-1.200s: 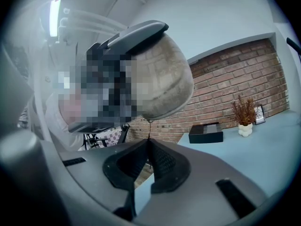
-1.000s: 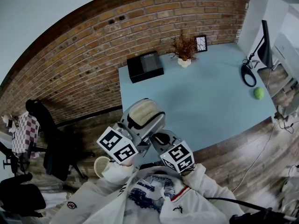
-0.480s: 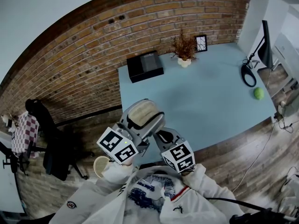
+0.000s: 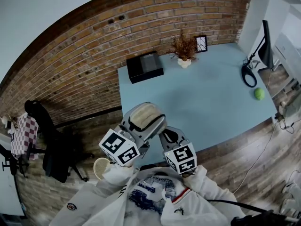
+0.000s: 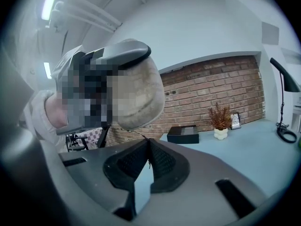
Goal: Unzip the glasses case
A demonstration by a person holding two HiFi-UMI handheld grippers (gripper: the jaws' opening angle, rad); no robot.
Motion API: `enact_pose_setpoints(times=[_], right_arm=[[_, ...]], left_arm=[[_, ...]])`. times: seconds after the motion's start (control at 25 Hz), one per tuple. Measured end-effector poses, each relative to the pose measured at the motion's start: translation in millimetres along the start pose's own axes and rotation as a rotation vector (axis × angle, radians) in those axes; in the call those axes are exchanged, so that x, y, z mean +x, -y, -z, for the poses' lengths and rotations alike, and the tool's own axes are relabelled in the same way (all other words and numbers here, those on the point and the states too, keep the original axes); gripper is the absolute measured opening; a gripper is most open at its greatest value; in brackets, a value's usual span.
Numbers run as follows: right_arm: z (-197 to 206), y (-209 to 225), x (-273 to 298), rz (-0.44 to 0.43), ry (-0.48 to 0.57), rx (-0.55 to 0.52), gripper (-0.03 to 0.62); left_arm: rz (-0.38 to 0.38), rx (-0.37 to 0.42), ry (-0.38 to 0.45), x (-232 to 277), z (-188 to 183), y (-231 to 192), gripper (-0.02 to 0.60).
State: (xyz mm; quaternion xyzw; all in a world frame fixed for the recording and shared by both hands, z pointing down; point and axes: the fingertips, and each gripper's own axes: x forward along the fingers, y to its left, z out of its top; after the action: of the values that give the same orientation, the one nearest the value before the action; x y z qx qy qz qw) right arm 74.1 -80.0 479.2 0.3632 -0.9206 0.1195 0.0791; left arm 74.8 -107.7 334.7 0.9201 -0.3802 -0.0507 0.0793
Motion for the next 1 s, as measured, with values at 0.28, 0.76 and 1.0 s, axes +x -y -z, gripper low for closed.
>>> enact_pose_setpoints(times=[0.28, 0.76, 1.0], right_arm=[[-2, 6, -4, 0.052, 0.006, -0.013, 0.017], [-7, 18, 2, 0.136, 0.006, -0.003, 0.017], [-18, 15, 14, 0.193, 0.017, -0.031, 0.017]], left_arm=[[0.010, 0.005, -0.012, -3, 2, 1, 0.287], [0.082, 0.022, -0.058, -12, 12, -10, 0.288], [0.132, 0.004, -0.075, -20, 7, -24, 0.288]])
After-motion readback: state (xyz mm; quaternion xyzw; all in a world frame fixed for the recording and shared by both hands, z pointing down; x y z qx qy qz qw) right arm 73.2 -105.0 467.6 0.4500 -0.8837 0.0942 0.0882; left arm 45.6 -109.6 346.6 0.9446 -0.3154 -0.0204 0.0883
